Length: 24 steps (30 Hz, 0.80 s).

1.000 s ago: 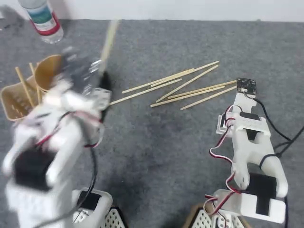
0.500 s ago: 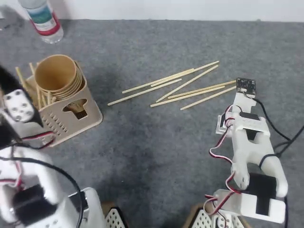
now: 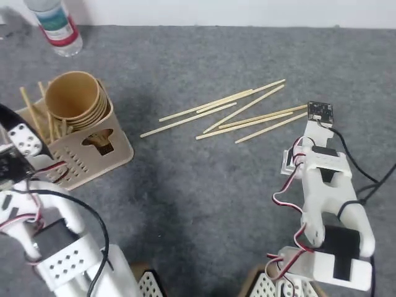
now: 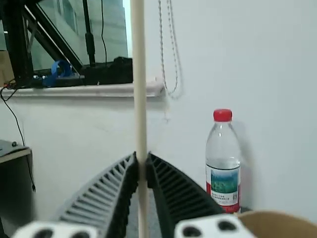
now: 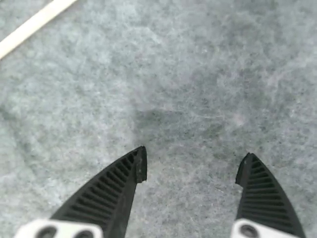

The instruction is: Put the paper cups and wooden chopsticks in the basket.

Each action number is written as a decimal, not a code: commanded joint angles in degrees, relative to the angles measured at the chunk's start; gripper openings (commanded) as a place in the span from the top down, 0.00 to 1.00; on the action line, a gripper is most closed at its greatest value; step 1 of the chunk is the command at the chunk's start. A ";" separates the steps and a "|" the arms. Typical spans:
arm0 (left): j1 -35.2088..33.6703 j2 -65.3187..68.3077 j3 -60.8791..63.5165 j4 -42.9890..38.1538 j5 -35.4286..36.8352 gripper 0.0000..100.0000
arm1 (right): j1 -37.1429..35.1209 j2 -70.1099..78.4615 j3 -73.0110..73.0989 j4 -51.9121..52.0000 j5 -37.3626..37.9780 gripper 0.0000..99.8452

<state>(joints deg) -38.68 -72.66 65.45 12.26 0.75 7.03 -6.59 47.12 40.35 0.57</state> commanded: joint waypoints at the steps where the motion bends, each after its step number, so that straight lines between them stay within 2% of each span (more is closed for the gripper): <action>1: 0.79 -1.23 1.80 -1.32 0.79 0.96 | -0.40 -0.31 -3.25 0.13 1.05 0.70; 5: 0.44 -1.32 3.12 -1.05 5.45 0.88 | -0.40 -0.22 -3.25 0.13 1.05 0.70; 9: -1.58 -1.32 3.30 -0.88 6.59 0.87 | -0.40 -0.22 -3.25 0.13 1.05 0.70; 14: 0.79 -1.32 0.22 9.14 7.65 0.87 | -0.48 -0.22 -3.25 0.13 1.05 0.70; 17: 6.15 -1.32 -6.11 19.69 9.67 0.87 | -0.48 -0.22 -3.25 0.13 1.05 0.70; 20: 15.21 -1.32 -15.87 34.81 9.67 0.87 | -0.48 -0.22 -3.25 0.13 1.05 0.70; 22: 23.21 -0.79 -21.85 43.16 6.77 0.86 | -0.48 -0.22 -3.25 0.13 1.05 0.70; 24: 33.67 -0.44 -24.84 48.09 0.26 0.86 | -0.48 -0.22 -3.25 0.13 1.05 0.70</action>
<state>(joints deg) -22.42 -73.19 50.42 47.69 9.01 7.12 -6.59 47.12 40.35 0.57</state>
